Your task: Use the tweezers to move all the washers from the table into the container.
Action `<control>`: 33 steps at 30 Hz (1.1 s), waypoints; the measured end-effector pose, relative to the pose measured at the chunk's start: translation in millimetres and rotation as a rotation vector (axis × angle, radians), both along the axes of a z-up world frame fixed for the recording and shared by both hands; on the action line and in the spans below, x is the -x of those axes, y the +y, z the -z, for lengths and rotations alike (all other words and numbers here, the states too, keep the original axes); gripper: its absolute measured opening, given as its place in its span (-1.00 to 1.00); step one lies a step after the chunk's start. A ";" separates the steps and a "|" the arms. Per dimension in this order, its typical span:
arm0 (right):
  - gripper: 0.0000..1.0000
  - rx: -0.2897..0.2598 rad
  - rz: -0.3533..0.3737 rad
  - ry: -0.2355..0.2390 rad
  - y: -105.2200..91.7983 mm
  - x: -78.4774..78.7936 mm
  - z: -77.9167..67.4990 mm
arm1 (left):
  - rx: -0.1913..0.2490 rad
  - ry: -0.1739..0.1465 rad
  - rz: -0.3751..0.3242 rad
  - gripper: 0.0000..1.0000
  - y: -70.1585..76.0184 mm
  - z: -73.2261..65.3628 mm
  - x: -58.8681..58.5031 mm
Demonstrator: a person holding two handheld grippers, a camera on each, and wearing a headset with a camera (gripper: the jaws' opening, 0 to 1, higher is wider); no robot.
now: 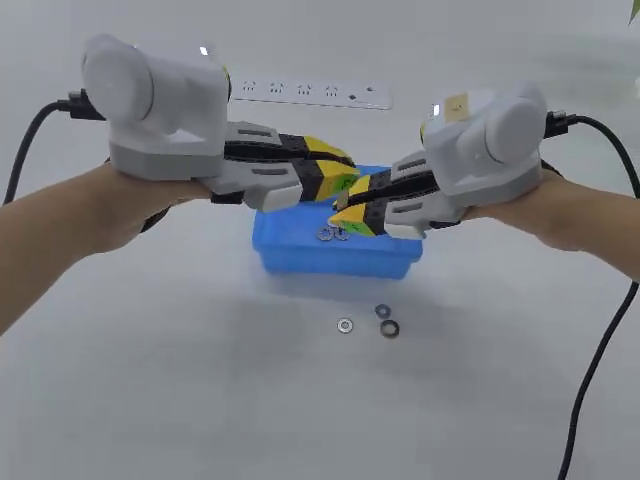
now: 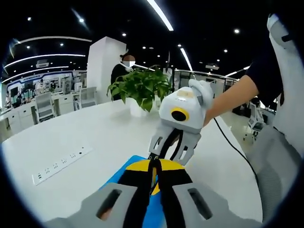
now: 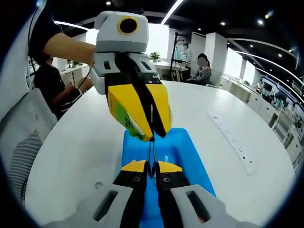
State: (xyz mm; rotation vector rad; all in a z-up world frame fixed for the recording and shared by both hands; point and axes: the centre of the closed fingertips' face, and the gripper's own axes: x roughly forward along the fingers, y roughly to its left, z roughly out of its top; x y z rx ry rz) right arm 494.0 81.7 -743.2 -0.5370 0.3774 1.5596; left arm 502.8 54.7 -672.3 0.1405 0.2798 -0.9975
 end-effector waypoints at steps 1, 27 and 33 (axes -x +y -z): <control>-0.84 0.001 0.000 0.000 -0.2 0.0 0.2 | 0.004 0.006 -0.009 -0.84 0.2 -0.2 -0.6; -0.49 -0.062 0.136 -0.045 -32.7 -13.2 -34.5 | -0.007 -0.129 -0.111 -0.91 7.2 -47.2 -1.2; -0.41 -0.060 0.230 -0.158 -77.3 -20.2 -43.3 | -0.030 -0.135 -0.088 -0.91 0.1 -49.5 12.9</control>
